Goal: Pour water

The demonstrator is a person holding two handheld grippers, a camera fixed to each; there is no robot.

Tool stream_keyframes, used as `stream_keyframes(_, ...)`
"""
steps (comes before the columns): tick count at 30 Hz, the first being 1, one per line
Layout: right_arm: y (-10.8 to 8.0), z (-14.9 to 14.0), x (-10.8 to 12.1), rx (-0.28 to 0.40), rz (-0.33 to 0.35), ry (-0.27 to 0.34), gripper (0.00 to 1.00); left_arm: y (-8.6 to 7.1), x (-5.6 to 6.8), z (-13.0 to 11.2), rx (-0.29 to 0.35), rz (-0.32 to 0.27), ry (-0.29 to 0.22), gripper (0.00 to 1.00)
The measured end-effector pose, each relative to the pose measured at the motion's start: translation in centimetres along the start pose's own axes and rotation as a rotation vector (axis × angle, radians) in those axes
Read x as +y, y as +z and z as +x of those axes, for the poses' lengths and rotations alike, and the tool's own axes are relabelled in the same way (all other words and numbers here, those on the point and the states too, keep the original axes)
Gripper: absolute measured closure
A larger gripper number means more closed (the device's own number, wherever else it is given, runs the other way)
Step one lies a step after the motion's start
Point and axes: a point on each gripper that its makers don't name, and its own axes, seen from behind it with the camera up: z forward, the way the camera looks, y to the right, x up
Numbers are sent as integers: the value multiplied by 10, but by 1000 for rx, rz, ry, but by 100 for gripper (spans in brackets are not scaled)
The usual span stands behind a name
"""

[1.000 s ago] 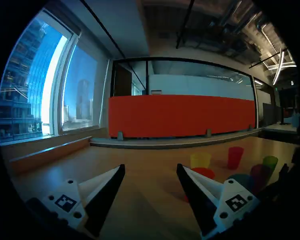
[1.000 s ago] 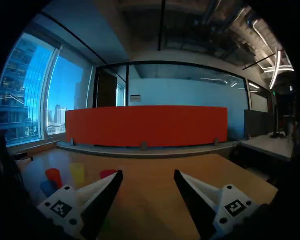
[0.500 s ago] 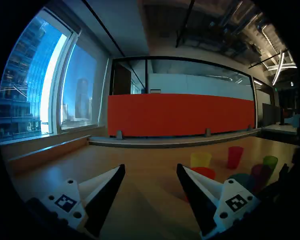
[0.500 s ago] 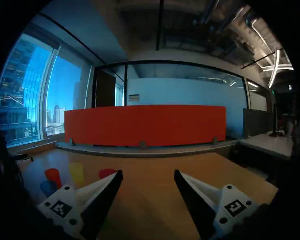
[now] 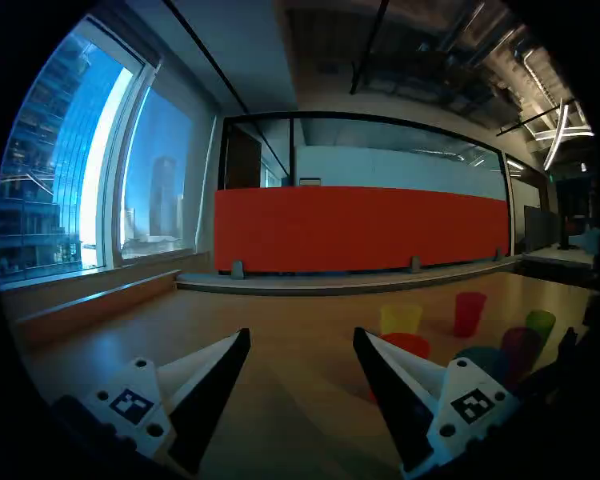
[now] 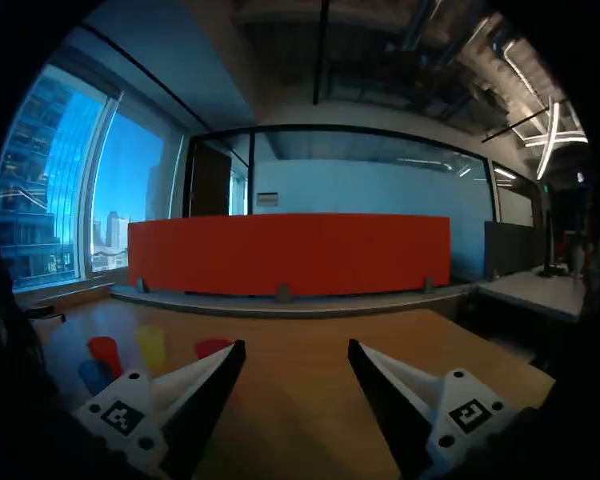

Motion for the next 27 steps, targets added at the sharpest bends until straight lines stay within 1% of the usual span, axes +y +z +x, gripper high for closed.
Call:
stream_keyframes(9,6,-6,-4,7,28,1,1,1,1,0,0,0,0,4)
stream_keyframes(17,19,-12,-7,21,48,-2,1,1,1,0,0,0,0,4)
stream_keyframes(21,25,-11,-5,48,38,-17,1,1,0,0,-1,0,1,4)
stream_keyframes(27,33,-8,4,81,-1,-6,1,1,0,0,0,0,1,4)
